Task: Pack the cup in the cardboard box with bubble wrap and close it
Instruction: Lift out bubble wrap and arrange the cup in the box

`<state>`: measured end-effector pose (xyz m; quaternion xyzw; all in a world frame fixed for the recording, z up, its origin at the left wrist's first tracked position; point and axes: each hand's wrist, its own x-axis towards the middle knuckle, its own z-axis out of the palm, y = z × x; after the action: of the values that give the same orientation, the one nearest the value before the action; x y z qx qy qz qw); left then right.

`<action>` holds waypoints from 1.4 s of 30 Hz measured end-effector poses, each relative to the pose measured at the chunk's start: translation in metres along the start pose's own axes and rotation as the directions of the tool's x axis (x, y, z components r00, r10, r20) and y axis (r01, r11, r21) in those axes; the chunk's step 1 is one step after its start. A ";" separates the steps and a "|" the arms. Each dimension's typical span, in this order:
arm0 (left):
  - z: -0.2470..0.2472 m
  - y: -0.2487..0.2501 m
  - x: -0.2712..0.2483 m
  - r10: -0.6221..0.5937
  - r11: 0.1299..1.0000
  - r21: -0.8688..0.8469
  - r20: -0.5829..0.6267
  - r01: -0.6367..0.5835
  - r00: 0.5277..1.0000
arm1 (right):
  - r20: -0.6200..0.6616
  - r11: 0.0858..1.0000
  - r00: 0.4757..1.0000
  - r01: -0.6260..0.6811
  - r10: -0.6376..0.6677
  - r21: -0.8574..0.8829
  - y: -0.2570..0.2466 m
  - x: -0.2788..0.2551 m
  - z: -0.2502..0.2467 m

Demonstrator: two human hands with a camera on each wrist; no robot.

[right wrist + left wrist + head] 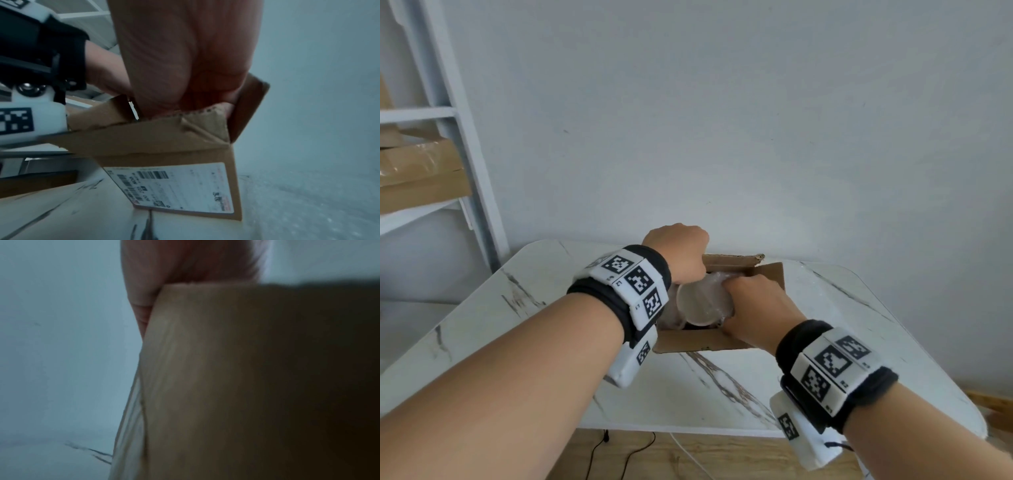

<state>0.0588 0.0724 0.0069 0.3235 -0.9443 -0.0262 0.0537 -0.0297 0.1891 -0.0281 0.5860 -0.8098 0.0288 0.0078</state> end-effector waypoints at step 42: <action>0.013 -0.004 -0.008 0.071 0.965 -0.244 -0.090 -0.092 0.993 | 0.250 0.991 0.961 -0.102 0.121 -0.086 0.000 0.036 0.011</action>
<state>0.0662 0.0745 -0.0069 0.2759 -0.9432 -0.1288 0.1327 -0.0411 0.1543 -0.0375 0.5376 -0.8363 -0.0756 -0.0769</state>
